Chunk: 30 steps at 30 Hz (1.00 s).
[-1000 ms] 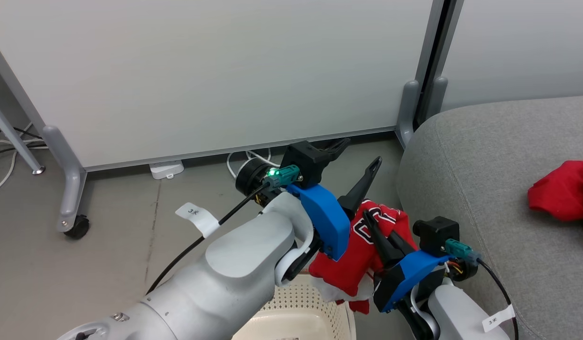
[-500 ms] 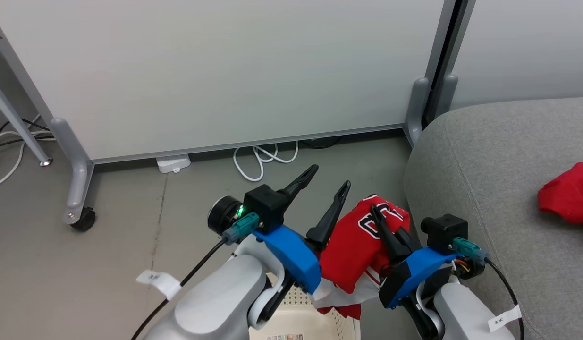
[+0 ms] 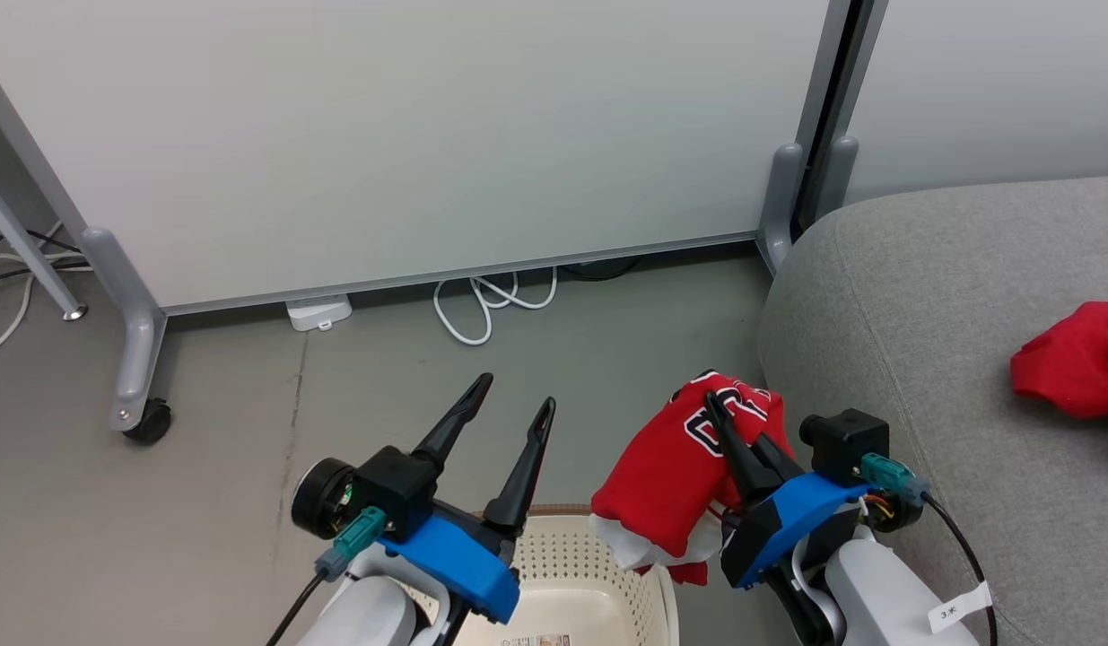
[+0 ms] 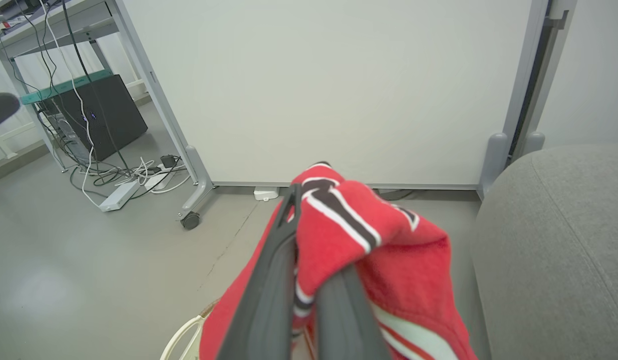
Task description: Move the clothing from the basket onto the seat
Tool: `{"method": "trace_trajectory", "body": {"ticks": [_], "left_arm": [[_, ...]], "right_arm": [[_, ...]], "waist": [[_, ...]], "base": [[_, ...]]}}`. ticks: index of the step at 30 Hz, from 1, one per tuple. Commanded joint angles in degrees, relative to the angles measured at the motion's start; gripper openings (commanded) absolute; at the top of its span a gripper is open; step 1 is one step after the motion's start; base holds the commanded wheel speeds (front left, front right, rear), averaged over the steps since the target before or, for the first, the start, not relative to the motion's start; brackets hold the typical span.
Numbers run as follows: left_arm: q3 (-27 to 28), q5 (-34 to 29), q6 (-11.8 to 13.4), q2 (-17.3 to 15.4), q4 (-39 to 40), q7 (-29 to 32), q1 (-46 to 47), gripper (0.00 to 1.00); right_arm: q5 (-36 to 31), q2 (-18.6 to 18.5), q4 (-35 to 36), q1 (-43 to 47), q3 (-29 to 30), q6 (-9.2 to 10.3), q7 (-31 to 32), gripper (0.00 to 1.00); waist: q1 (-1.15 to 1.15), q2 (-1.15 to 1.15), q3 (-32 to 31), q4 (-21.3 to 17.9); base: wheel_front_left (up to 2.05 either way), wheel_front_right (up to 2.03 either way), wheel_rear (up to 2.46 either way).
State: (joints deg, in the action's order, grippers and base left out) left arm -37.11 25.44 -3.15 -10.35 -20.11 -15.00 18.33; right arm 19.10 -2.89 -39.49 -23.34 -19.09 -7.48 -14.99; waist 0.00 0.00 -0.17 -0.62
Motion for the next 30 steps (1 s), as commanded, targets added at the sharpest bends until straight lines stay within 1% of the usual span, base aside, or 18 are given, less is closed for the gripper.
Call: {"method": "trace_trajectory", "body": {"ticks": [1, 4, 9, 14, 22, 30], "left_arm": [[1.5, -1.0, -0.5, 0.0, 0.4, -0.3, -1.4, 1.00], [4.4, -2.6, -1.3, 0.4, 0.8, -0.3, -3.4, 1.00], [8.3, -4.6, -1.9, 1.3, 1.0, -0.3, -6.4, 1.00], [11.4, -6.2, -2.7, 2.1, 0.6, -0.3, -8.6, 1.00], [13.7, -8.4, -3.9, 3.5, 0.2, -0.3, -10.1, 1.00], [14.7, -9.5, -4.3, 4.6, -0.2, -0.3, -10.6, 1.00]], "right_arm": [[-0.5, 0.0, 0.3, 0.5, 0.1, -0.03, -0.3, 0.00], [-0.5, 0.0, 0.3, 0.7, 0.2, -0.03, -0.3, 0.00], [-0.1, 0.0, 0.2, 0.6, -0.1, -0.03, -0.3, 0.00], [-0.4, 0.0, 0.0, 0.7, 0.1, -0.03, -0.3, 0.00], [-0.3, 0.0, -0.1, 0.9, 0.1, -0.03, -0.3, 0.00], [-0.5, 0.0, -0.3, 0.8, 0.2, -0.03, -0.3, 0.00]], "waist": [[0.00, 0.00, -0.1, 0.0], [0.00, 0.00, -0.2, 0.1], [0.00, 0.00, -0.5, 0.0], [0.00, 0.00, -0.6, 0.1], [0.00, 0.00, -0.7, 0.2], [0.00, 0.00, -0.7, 0.0]], "base": [[0.00, 0.00, 0.00], [0.00, 0.00, 0.00], [0.00, 0.00, 0.00], [0.00, 0.00, 0.00], [0.00, 0.00, 0.00], [0.00, 0.00, 0.00]]}}
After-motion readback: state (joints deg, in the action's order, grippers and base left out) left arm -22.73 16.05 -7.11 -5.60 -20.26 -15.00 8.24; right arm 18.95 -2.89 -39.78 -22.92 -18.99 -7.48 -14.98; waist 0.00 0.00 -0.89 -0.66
